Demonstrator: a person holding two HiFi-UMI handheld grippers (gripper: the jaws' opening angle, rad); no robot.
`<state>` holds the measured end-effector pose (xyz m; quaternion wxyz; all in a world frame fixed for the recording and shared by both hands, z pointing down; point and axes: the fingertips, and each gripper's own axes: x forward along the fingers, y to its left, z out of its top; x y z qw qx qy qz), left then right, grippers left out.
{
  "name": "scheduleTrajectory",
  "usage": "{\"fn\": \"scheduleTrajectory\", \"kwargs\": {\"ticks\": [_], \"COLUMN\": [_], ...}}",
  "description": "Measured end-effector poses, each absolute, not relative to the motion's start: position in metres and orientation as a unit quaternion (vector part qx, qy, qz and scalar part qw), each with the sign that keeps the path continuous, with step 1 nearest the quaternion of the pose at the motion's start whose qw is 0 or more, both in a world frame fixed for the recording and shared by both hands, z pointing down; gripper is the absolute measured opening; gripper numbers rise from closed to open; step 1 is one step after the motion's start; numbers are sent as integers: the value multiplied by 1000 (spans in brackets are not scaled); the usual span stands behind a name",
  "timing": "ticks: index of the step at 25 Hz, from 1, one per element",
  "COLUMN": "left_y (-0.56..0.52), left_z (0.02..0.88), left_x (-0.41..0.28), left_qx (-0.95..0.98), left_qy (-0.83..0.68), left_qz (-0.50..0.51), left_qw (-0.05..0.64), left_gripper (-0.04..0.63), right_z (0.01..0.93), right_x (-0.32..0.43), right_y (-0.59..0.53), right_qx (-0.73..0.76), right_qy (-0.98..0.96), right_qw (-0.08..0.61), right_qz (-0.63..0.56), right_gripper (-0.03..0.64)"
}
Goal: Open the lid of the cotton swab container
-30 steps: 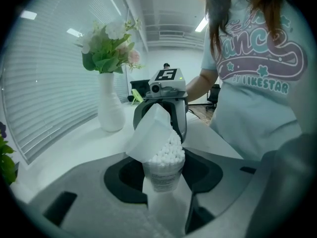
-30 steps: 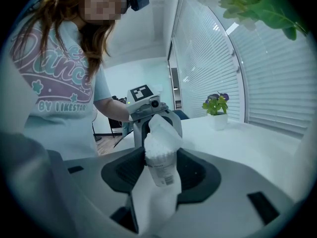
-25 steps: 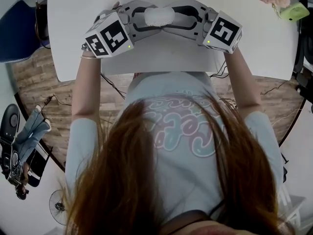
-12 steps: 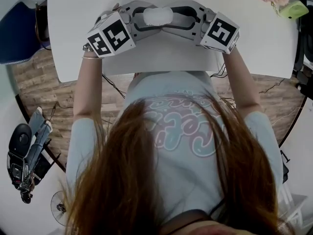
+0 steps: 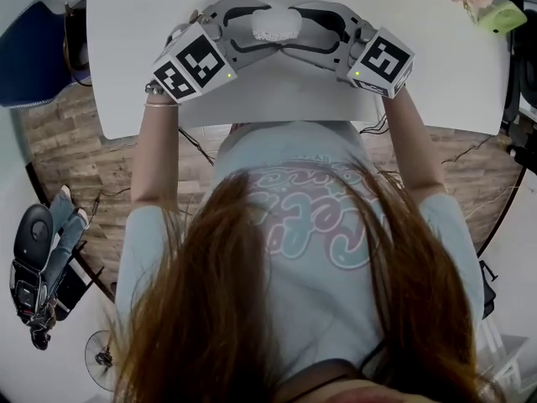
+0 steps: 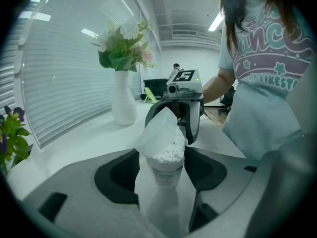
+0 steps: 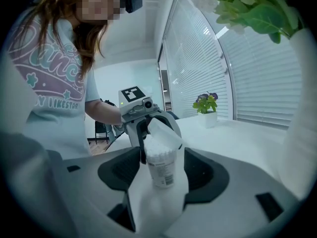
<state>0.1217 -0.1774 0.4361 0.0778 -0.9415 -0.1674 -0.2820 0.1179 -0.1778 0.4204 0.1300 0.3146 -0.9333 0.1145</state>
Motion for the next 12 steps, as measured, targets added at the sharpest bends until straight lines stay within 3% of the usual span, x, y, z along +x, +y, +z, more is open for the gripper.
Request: {"fn": "scheduleTrajectory", "kwargs": {"ticks": [12], "left_y": [-189], "left_z": [406], "left_x": [104], "left_qx": [-964], "left_qy": [-118], "left_qz": [-232], "left_qw": [64], "left_gripper": [258], "right_z": [394], "right_x": [121], "right_y": [-176], "right_qx": [365], "right_qy": [-921], "right_qw": [103], "right_qz": [90], "right_gripper": [299]}}
